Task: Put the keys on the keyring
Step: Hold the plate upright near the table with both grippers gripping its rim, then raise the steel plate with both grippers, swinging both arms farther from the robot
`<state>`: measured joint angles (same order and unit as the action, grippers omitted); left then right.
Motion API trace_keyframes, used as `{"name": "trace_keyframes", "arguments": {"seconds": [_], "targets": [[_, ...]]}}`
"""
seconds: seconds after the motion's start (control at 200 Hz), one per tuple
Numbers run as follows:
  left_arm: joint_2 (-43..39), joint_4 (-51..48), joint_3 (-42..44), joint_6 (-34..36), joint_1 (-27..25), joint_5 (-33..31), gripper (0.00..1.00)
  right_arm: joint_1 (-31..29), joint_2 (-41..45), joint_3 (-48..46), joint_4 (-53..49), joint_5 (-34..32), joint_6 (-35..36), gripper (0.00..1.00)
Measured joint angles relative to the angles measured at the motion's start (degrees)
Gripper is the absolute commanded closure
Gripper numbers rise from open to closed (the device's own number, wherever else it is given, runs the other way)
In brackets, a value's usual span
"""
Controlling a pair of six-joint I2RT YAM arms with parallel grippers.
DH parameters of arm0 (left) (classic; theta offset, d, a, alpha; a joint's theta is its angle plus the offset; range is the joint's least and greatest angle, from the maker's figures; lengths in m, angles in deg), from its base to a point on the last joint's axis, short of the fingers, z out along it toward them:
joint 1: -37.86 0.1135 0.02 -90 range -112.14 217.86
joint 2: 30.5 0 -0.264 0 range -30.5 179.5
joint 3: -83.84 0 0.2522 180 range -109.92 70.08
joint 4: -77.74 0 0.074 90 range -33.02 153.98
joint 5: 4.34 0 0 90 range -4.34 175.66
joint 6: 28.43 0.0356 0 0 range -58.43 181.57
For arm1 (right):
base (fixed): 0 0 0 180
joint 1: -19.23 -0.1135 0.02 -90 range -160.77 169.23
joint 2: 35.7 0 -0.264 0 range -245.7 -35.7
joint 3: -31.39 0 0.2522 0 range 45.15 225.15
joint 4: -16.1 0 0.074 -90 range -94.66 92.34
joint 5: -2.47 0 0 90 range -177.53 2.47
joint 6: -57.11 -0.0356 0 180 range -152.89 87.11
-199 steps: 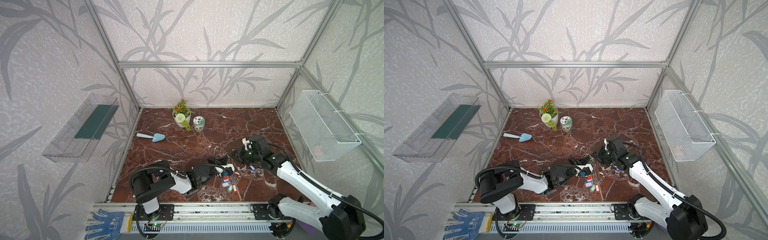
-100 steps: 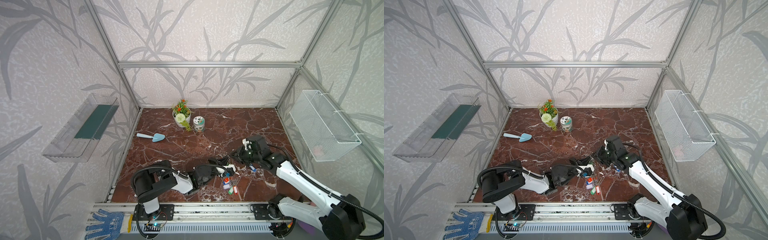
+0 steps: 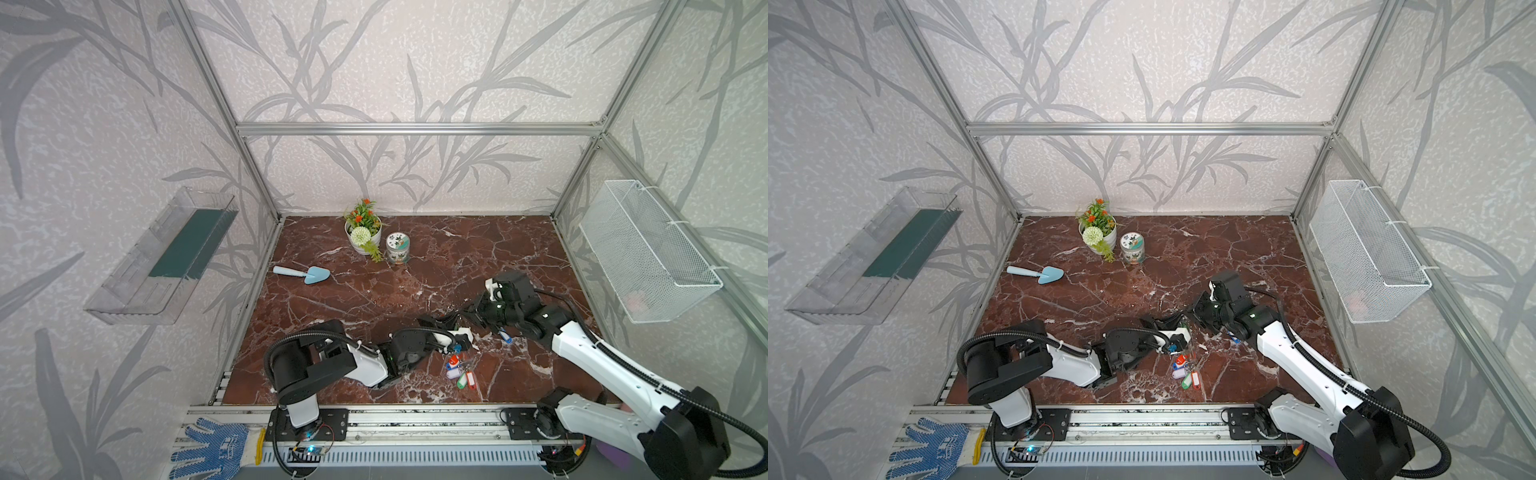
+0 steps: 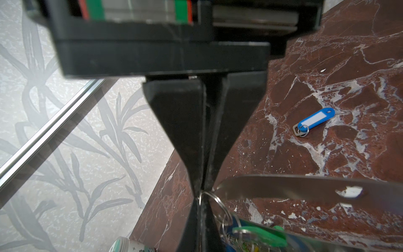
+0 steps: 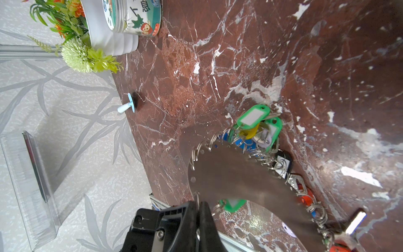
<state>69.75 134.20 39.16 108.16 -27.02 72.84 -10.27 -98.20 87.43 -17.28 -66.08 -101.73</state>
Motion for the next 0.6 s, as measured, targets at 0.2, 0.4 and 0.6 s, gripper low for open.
{"name": "trace_keyframes", "arguments": {"seconds": [0.2, 0.4, 0.6], "targets": [[0.1, -0.1, 0.0, 0.0, -0.1, 0.0, 0.97, -0.1, 0.0, 0.0, -0.2, -0.5, 0.1, 1.0], [-0.4, 0.1, 0.0, -0.9, -0.2, 0.5, 0.66, -1.0, 0.0, 1.6, -3.0, -2.9, 3.2, 1.0], [-4.9, -0.9, 1.5, -4.1, -0.3, 2.3, 0.52, -2.0, 0.0, 3.9, -5.6, -4.5, 8.2, 1.0]]}}
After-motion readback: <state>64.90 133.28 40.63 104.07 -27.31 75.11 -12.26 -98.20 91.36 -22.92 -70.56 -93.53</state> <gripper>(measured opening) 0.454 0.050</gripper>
